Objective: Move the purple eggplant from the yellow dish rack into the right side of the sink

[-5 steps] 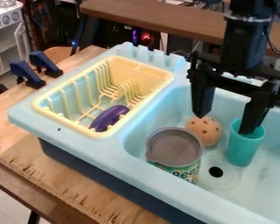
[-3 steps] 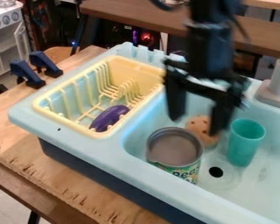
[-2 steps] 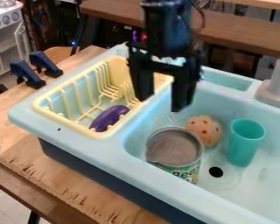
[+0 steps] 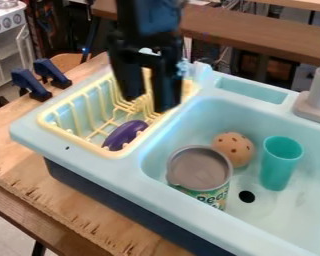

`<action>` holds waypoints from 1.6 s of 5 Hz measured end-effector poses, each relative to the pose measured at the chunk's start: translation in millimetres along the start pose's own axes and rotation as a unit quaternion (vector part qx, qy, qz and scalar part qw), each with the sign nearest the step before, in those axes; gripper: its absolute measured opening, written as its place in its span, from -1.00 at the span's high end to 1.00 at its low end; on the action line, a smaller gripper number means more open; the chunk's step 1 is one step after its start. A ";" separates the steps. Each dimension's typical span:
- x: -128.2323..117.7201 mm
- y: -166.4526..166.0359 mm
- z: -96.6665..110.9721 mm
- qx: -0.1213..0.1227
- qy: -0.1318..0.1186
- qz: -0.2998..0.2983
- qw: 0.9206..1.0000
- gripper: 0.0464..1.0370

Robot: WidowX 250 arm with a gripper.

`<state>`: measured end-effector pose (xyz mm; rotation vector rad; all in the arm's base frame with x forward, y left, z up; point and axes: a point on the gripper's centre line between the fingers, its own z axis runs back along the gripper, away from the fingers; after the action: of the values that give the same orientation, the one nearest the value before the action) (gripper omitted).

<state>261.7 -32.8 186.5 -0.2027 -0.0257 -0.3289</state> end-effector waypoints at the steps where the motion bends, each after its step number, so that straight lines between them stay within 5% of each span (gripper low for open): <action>1: -8.6 26.8 2.1 0.009 0.025 0.011 1.000 -0.94; 2: -9.7 52.4 3.3 0.029 0.017 0.033 0.999 -0.94; 4: 2.1 76.8 -19.8 0.021 0.014 0.035 0.999 -0.94; 6: -2.8 78.0 -47.4 -0.014 -0.001 0.048 0.999 -0.94; 8: 7.3 70.2 -55.7 -0.019 -0.029 0.005 0.999 -0.94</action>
<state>291.0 18.6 118.8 -0.2499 -0.0764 -0.3138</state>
